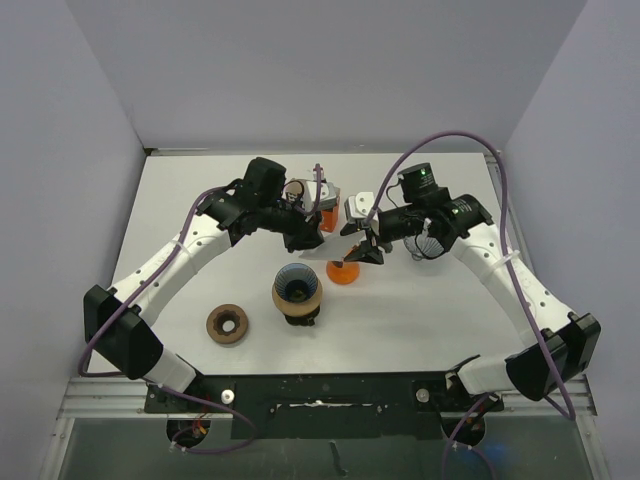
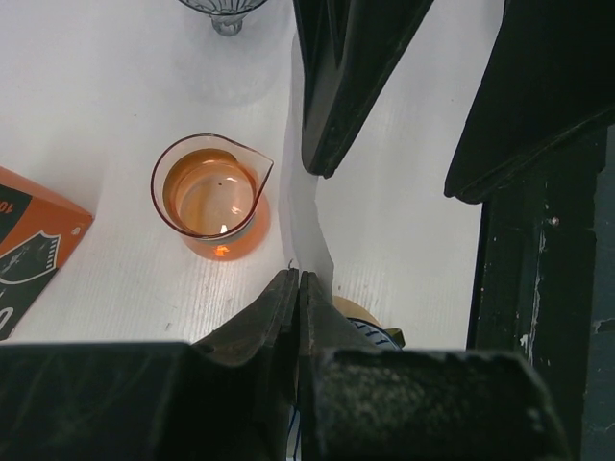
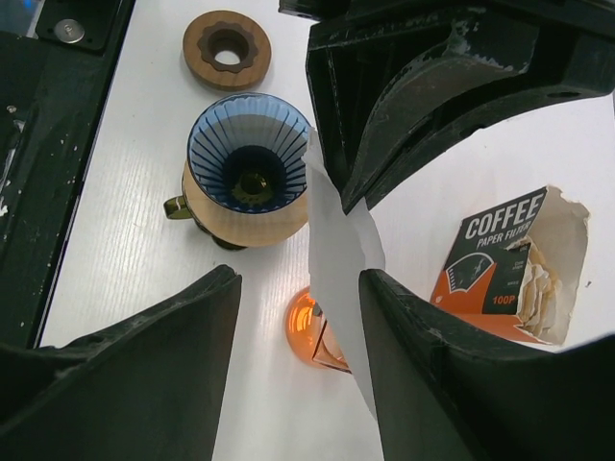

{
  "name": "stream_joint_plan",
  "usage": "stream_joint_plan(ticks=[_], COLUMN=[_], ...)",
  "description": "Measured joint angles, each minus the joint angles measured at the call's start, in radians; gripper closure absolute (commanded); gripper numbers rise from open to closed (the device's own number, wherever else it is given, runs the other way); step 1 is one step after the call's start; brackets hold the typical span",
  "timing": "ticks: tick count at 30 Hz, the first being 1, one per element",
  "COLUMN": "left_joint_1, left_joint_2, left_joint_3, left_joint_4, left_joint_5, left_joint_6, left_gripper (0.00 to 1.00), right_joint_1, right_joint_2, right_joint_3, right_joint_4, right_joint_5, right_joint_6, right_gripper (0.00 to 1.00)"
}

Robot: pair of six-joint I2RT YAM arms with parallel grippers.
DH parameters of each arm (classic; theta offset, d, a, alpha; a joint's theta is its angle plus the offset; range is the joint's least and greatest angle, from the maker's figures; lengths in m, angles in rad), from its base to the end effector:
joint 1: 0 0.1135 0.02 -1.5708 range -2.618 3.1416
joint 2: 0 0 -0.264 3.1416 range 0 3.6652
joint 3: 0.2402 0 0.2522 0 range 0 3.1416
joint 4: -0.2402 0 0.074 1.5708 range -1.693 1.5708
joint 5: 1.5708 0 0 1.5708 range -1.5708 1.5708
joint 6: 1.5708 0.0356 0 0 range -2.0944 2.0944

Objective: Place the coffee filter in the dripper
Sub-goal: Place the coffee filter in the coffee dripper.

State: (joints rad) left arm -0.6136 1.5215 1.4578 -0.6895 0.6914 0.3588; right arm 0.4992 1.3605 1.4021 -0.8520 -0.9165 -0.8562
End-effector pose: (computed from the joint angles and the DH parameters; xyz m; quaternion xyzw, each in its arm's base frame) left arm 0.2561 -0.2082 0.3521 0.5225 0.7003 -0.3559 0.3315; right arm 0.2262 0.1555 0.3725 -0.6500 0.5458 0.3452 0.4005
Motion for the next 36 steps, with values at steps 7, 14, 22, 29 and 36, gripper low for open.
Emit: stream_joint_plan(ticks=[7, 14, 22, 29, 36], left_joint_1=[0.000, 0.000, 0.011, 0.038, 0.041], left_joint_2=[0.000, 0.000, 0.000, 0.000, 0.000], left_joint_3=[0.000, 0.000, 0.000, 0.013, 0.021], left_joint_4=[-0.004, -0.007, -0.010, -0.010, -0.015], left_joint_5=[0.002, 0.014, 0.039, 0.084, 0.109], left_joint_6=[0.000, 0.001, -0.014, -0.042, -0.046], left_gripper=[1.00, 1.00, 1.00, 1.00, 1.00], right_joint_1=[0.001, 0.001, 0.017, 0.020, 0.027], right_joint_2=[0.028, 0.028, 0.028, 0.027, 0.019], right_joint_3=[0.000, -0.001, -0.001, -0.001, -0.001], right_joint_4=[-0.002, -0.016, -0.060, -0.087, -0.101], right_joint_5=[0.000, -0.003, -0.005, -0.003, -0.002], right_joint_6=[-0.001, -0.004, -0.027, -0.040, -0.053], right_gripper=[0.49, 0.50, 0.50, 0.51, 0.51])
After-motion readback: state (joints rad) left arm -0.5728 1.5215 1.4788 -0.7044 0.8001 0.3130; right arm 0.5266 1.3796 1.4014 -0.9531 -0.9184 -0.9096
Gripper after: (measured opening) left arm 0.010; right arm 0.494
